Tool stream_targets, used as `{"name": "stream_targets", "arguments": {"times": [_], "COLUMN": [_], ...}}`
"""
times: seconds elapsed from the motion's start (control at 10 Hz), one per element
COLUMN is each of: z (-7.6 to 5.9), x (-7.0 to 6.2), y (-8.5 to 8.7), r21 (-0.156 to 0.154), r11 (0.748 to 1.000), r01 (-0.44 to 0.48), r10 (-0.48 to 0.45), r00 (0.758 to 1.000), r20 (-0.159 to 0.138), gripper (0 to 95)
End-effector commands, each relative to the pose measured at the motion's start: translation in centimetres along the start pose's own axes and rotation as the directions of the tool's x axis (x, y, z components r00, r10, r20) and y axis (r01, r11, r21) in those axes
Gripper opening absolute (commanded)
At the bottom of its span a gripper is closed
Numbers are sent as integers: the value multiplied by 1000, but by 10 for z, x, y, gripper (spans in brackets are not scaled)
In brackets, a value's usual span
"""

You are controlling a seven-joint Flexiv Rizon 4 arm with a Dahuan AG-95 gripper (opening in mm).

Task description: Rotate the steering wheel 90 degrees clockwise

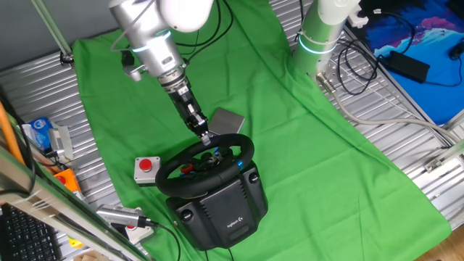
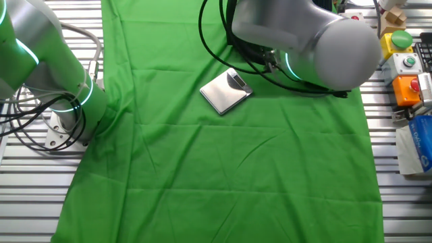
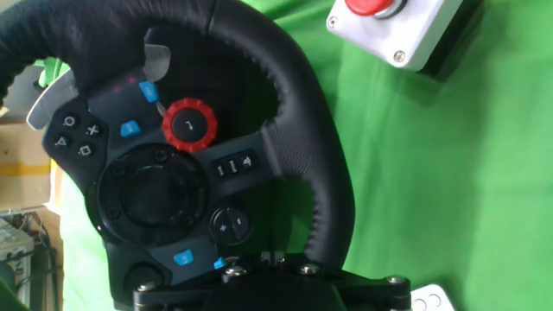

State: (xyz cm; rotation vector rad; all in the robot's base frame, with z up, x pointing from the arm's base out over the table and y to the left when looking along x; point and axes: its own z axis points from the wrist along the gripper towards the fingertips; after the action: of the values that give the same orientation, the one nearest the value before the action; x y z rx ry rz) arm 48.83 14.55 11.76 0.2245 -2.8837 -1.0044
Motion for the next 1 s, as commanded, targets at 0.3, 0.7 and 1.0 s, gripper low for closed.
{"name": "stream_targets", "arguments": {"times": [0.3,0.7,1.0], "z": [-1,-2,-2], "x": [0,2,2], "y": [0,0,0], "r21": [6,19,60], "r11": [1000,1000,993], "r01": [-2,17,98], "r10": [2,-17,-97], "r00": [1000,1000,995], "r20": [-3,-14,-23], "gripper": [0,0,0]}}
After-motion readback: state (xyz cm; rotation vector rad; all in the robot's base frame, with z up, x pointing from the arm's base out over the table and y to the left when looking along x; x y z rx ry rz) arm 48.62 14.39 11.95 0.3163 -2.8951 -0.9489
